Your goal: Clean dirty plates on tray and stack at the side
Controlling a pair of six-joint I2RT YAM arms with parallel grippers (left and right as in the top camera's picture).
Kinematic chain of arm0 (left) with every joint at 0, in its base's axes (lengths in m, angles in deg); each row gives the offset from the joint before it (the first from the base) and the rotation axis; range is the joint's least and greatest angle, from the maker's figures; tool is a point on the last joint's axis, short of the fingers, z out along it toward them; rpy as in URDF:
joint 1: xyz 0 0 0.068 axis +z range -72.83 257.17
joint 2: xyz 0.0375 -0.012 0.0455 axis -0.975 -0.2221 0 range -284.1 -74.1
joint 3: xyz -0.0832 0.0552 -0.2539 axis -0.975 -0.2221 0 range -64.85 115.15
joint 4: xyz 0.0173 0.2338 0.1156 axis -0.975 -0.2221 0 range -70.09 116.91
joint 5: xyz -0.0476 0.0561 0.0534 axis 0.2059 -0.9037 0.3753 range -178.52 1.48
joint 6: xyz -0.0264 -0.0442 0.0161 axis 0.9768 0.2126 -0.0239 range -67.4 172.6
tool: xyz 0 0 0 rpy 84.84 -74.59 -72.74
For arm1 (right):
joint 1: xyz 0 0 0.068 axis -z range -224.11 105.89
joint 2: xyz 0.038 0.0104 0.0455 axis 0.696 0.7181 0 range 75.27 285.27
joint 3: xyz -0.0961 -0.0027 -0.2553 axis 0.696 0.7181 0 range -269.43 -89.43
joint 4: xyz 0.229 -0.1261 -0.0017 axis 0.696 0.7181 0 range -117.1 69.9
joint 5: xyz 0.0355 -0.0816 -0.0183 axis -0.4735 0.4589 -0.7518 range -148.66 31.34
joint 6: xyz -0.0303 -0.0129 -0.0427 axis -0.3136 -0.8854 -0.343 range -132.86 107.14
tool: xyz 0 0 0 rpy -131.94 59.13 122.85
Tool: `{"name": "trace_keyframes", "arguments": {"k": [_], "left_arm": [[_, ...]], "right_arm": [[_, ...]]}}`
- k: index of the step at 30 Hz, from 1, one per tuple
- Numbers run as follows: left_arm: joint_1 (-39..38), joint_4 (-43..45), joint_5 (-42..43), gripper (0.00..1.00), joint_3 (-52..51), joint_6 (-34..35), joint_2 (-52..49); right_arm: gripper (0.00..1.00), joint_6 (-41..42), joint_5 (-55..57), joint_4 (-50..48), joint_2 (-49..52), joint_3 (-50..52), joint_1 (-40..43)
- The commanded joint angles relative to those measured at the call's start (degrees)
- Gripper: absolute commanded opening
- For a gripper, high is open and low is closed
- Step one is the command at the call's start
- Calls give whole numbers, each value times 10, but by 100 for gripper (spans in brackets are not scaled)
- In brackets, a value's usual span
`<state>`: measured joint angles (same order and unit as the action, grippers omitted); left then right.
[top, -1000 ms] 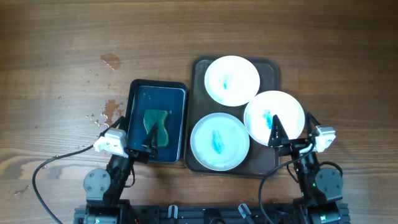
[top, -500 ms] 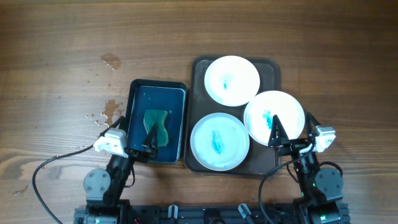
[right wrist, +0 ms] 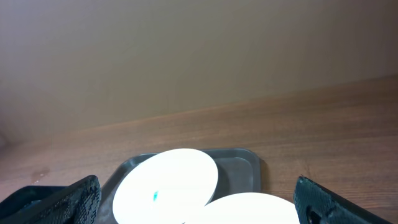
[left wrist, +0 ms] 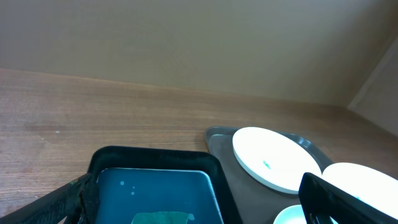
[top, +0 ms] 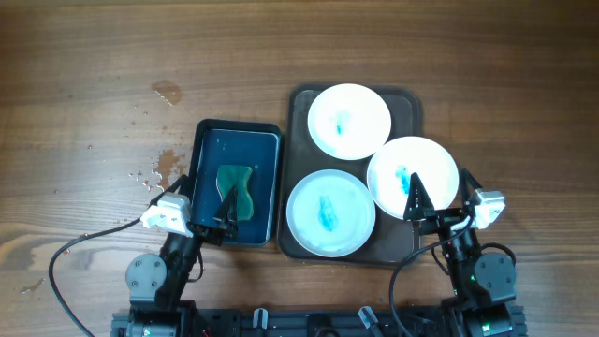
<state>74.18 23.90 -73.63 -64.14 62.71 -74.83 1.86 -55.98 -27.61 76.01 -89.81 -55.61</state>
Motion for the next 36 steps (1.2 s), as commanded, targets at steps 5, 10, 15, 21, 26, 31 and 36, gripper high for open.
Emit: {"name": "trace_keyframes", "arguments": {"k": [5,10,15,21,26,31,36], "left_arm": [[-3,0,-3,100,-4,-7,5],[-3,0,-3,100,-4,-7,5],[-3,0,-3,100,-4,-7,5],[-3,9,-3,100,-4,-7,5],[-3,123,54,100,1,25,5],[-3,38,31,100,148,54,-62],[-3,-256,33,100,453,53,-306]], "right_arm": [[100,5,8,-3,-2,1,3],[100,5,8,-3,-2,1,3],[100,5,8,-3,-2,1,3],[100,5,8,-3,-2,1,3],[100,126,-34,-50,-2,-1,3],[100,23,-115,-36,38,-135,3],[100,3,-177,236,270,-419,3]]}}
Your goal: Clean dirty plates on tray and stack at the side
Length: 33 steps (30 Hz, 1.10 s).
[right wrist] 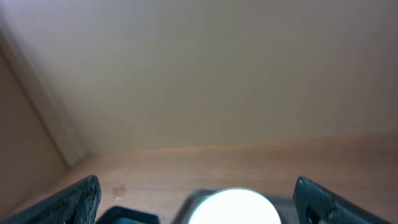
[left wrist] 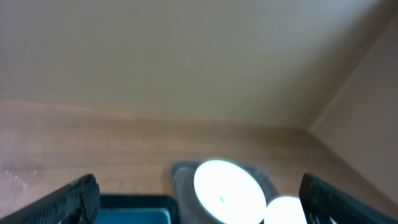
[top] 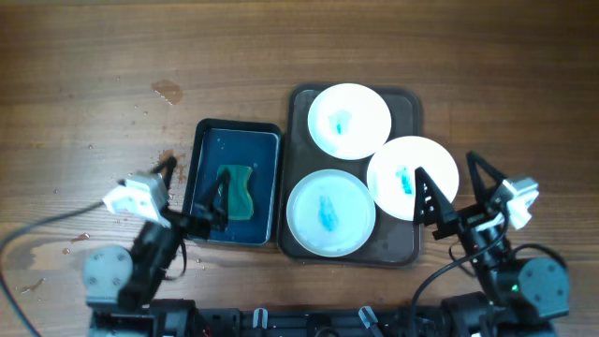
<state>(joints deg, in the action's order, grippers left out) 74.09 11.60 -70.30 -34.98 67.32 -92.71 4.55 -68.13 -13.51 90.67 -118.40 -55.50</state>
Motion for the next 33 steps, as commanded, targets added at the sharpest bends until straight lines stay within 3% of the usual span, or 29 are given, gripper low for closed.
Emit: {"name": "trace_keyframes", "arguments": {"k": [1,4,6,8,11,12,14,16,18,20,22,25,26,29,31,32,33], "left_arm": [[-2,-191,0,100,220,7,-176],[-2,-366,0,100,407,7,-342],[-2,-407,0,100,462,8,-409],[-2,-446,40,100,462,27,-437],[-2,-525,17,100,459,27,-491],[-7,-549,-9,97,449,35,-514],[-30,-541,-95,91,396,78,-557],[-59,-487,-113,88,335,116,-599],[-86,-433,-143,75,283,174,-656],[-104,-394,-145,56,255,177,-716],[-120,-362,-144,49,243,177,-765],[-150,-324,-163,8,242,177,-850],[-151,-322,-164,4,243,177,-860],[-141,-366,-162,4,272,177,-831],[-130,-407,-164,37,308,170,-781],[-128,-404,-169,49,309,170,-766],[-128,-399,-184,54,309,170,-755]], "right_arm": [[100,-22,-59,159,174,-193,2],[100,-24,-60,353,351,-388,2],[100,-22,-73,407,443,-455,2],[100,-24,-125,428,483,-459,2],[79,-24,-145,472,528,-440,-11],[79,-21,-143,471,531,-419,-26],[75,28,-96,465,531,-372,-61],[72,76,-56,451,531,-329,-90],[68,98,-55,435,531,-294,-108],[67,98,-55,430,531,-283,-109],[67,97,-55,422,531,-283,-109],[67,98,-55,411,531,-283,-109],[67,98,-55,410,531,-283,-109],[68,98,-55,410,531,-283,-109],[68,98,-55,409,531,-283,-109],[68,98,-55,408,531,-283,-109],[68,98,-55,407,531,-283,-109]]}}
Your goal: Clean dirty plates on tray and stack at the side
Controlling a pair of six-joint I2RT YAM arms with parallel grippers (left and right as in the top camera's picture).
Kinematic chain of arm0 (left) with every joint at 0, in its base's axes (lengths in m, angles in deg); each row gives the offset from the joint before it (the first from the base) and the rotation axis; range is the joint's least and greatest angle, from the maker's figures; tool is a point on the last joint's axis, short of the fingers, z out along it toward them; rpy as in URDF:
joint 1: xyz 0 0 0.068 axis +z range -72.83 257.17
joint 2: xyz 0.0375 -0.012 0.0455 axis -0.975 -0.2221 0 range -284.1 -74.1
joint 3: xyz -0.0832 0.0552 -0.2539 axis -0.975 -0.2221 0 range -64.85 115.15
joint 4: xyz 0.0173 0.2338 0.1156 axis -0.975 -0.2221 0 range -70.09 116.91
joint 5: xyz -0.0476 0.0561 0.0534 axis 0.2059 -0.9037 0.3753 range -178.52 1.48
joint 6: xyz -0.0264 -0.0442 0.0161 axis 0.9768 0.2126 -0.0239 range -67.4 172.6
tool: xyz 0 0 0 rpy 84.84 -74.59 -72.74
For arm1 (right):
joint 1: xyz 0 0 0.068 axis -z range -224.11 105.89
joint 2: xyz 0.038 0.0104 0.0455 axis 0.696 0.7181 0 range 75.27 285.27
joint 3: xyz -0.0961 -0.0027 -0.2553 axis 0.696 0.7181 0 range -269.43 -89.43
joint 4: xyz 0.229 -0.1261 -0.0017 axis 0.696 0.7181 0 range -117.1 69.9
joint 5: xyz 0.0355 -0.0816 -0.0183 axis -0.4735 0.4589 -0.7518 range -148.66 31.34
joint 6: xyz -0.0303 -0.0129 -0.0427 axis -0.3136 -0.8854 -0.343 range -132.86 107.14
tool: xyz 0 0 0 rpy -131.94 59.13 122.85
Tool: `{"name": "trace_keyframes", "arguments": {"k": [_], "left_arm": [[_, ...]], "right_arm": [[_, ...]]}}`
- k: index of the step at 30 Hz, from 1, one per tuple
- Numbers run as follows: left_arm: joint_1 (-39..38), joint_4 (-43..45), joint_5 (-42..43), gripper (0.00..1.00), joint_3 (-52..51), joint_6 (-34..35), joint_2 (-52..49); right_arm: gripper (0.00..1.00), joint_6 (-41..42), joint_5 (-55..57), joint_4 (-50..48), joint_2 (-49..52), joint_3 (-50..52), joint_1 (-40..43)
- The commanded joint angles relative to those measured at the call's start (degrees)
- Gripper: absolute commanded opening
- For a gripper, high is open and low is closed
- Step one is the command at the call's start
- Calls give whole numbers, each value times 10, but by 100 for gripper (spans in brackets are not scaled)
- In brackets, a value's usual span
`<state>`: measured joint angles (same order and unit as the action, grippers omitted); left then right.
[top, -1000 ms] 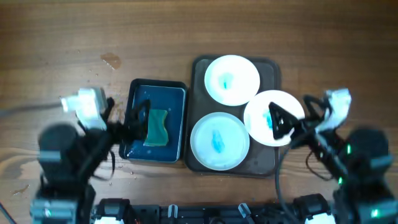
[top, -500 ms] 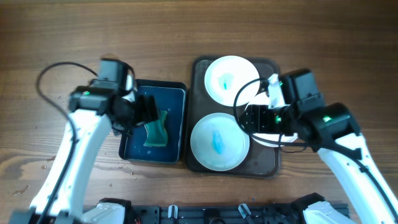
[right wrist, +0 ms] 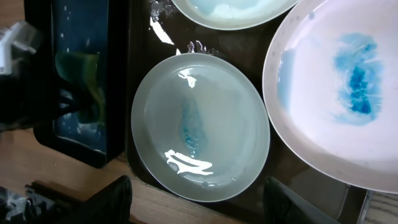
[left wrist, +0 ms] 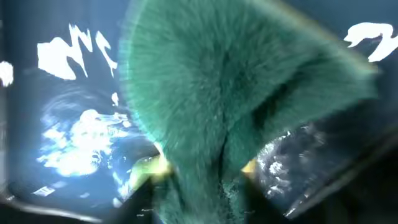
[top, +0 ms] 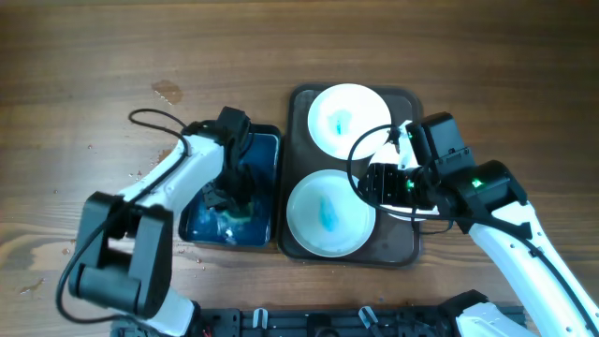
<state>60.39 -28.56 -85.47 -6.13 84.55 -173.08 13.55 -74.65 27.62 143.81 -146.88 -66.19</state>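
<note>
Three white plates with blue smears lie on a brown tray [top: 416, 245]: a far plate [top: 349, 120], a near-left plate [top: 329, 212] and a right plate [right wrist: 348, 87], which my right arm largely covers in the overhead view. A green sponge [left wrist: 230, 87] sits in the water of a dark blue tub [top: 272, 140] left of the tray. My left gripper [left wrist: 202, 171] is down in the tub, shut on the sponge. My right gripper [right wrist: 198, 186] hangs open above the near-left plate [right wrist: 199, 124], holding nothing.
Water drops [top: 150, 173] and a wet spot [top: 167, 91] mark the wooden table left of the tub. A black cable [top: 154, 117] loops off my left arm. The tub stands close against the tray's left side.
My left arm went from raised at the table's front edge into the tub, and its gripper has shut on the sponge. My right arm has moved from the front edge to above the tray, gripper open.
Both arms first sat low at the table's front edge with open grippers. Then both were raised, the cameras facing the far wall. Now the left gripper holds the sponge in the tub and the right hangs open above the near-left plate. The plates have not moved.
</note>
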Motion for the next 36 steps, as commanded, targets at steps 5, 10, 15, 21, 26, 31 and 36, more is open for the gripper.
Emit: {"name": "trace_keyframes", "arguments": {"k": [5,10,15,21,26,31,36], "left_arm": [[7,110,-96,49,-16,-2,22],[8,155,-96,4,-34,-38,-16],[9,58,-92,79,56,-47,30],[9,-11,-52,47,46,-45,54],[9,108,-37,34,-83,-41,35],[9,122,-3,4,-79,-41,39],[9,65,-3,47,-10,-45,68]], "right_arm": [[68,8,10,-9,-1,2,-2],[68,12,10,-10,-1,2,-2],[72,5,72,-12,-1,2,0],[68,-45,-11,1,0,3,11],[63,-21,-43,-18,5,98,-8],[63,2,7,-110,12,169,-8],[61,-22,10,-143,90,169,-8]]}}
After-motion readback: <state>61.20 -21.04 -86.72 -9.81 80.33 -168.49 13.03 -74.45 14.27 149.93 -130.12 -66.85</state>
